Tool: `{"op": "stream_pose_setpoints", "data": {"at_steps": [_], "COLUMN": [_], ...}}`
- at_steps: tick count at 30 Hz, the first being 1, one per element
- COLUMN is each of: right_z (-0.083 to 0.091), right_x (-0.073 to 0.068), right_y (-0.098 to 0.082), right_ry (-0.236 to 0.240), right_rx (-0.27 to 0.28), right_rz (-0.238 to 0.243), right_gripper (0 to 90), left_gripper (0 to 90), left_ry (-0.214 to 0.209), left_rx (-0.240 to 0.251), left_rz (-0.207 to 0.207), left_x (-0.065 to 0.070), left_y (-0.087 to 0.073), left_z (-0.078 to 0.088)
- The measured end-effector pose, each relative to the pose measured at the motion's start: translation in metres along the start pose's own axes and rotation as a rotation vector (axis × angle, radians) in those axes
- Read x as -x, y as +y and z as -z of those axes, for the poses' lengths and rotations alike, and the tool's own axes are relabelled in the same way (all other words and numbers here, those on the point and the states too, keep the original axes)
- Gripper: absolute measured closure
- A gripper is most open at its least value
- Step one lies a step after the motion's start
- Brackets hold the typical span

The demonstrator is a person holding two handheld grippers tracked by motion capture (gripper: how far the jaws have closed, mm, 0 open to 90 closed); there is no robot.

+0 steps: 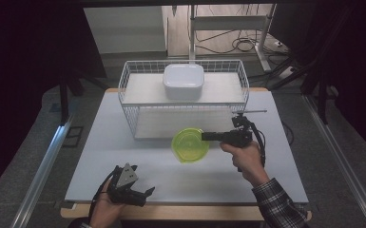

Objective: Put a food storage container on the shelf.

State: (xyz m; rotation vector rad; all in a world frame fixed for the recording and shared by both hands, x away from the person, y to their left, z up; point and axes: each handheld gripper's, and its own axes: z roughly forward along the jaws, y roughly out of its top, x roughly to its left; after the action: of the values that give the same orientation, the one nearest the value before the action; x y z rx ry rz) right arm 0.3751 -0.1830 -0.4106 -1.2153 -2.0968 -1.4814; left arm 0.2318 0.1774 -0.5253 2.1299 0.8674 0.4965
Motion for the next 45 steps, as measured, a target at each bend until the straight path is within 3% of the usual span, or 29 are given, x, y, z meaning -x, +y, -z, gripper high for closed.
{"op": "stream_pose_setpoints", "data": {"at_steps": [9,14,30,38,45], "right_z": [0.014,0.021,0.036,0.035,0.033], "right_x": [-0.022,-0.031,-0.053,-0.063,-0.067], "right_y": [0.029,0.045,0.085,0.108,0.127], "right_ry": [0.005,0.004,0.028,0.033,0.004], "right_rx": [0.044,0.070,0.137,0.176,0.220], "right_rz": [0.043,0.054,0.057,0.056,0.048], "right_gripper": [81.3,81.4,81.3,81.3,81.3], "left_gripper": [2.8,2.2,2.0,2.0,2.0], "left_ry": [0.004,-0.005,-0.009,-0.012,-0.015], "left_rx": [-0.006,-0.006,-0.010,-0.007,-0.007], "left_rz": [0.005,0.046,0.052,0.056,0.053], "left_x": [-0.001,-0.005,-0.005,-0.005,-0.005], "left_y": [0.000,-0.002,-0.002,-0.002,-0.002], "left_z": [0.000,0.000,-0.001,-0.001,-0.001]}}
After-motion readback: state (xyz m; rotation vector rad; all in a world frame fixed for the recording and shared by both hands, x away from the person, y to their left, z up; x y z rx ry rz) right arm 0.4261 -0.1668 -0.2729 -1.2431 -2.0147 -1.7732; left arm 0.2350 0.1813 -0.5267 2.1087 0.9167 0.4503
